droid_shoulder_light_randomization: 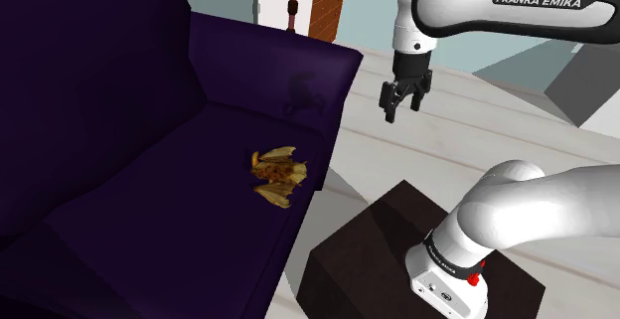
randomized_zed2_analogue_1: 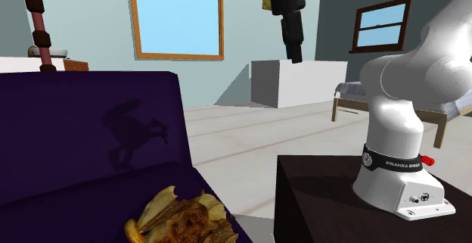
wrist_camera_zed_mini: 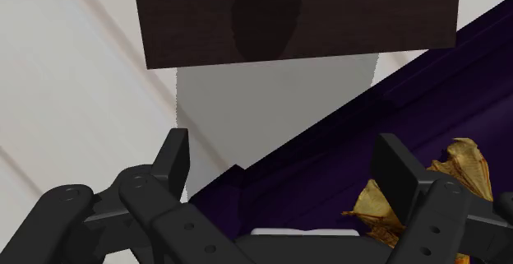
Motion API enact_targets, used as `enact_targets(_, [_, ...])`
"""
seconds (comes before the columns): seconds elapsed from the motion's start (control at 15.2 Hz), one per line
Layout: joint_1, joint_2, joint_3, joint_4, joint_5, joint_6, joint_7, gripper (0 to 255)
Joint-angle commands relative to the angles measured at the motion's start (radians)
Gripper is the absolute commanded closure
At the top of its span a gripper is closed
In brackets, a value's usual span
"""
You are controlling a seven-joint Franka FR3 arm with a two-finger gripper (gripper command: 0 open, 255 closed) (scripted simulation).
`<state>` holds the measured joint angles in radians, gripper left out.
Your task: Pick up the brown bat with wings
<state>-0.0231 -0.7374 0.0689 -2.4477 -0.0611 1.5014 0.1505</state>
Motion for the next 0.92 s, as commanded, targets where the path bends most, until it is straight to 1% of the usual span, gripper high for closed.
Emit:
enact_targets(0.0, [0.0, 0.0, 0.0, 0.0, 0.0, 0.0, 0.0, 0])
enact_targets(0.46, [0.035, 0.13, 0.075, -0.067, 0.052, 0.271, 0.084, 0])
enact_targets(0.86, [0.054, 0.294, 0.144, -0.067, 0.064, 0.499, 0.16, 0])
